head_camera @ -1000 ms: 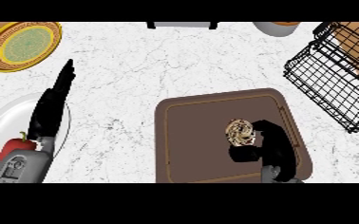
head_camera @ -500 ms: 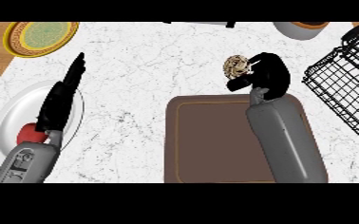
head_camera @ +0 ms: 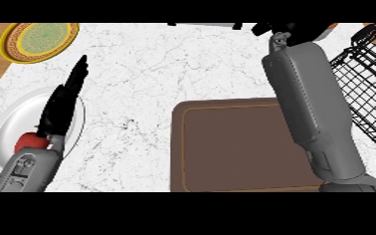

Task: Pick the cupcake from the tray and place it in the tiered basket

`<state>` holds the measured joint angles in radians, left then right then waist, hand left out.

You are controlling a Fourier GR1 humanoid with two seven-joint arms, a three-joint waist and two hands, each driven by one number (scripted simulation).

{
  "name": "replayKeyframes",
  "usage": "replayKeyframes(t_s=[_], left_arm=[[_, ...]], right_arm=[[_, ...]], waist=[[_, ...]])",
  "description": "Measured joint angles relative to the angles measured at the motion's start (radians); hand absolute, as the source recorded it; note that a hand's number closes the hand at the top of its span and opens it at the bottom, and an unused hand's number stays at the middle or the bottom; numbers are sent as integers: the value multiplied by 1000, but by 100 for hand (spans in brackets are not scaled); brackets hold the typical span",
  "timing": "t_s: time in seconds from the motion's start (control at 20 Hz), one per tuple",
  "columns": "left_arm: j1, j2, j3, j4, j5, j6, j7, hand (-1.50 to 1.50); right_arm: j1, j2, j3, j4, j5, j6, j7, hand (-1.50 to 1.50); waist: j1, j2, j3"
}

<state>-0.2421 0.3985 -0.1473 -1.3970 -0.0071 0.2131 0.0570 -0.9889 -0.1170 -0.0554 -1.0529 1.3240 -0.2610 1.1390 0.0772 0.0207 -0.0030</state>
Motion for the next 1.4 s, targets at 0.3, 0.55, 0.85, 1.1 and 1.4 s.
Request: replayKeyframes(t_s=[0.3, 0.55, 0.85, 1.1, 1.4], left_arm=[[15, 0, 15, 8, -4, 5, -11, 0], [47, 6, 34, -8, 2, -3, -17, 0], [56, -5, 42, -21, -15, 2, -4, 0], [66, -14, 47, -32, -23, 2, -1, 0], [78, -12, 59, -43, -21, -8, 4, 0]], right_arm=[[-194, -69, -59, 158, 149, 28, 15, 150], [-302, -117, -131, 270, 164, 56, -6, 150], [-348, -173, -198, 368, 143, 38, -63, 150], [-318, -253, -208, 453, 163, 41, -112, 150], [-299, -351, -179, 546, 239, 118, -118, 150]], waist=[[-22, -8, 0], [-37, -13, 2], [-50, -14, 2], [-55, -14, 3], [-60, -15, 3]])
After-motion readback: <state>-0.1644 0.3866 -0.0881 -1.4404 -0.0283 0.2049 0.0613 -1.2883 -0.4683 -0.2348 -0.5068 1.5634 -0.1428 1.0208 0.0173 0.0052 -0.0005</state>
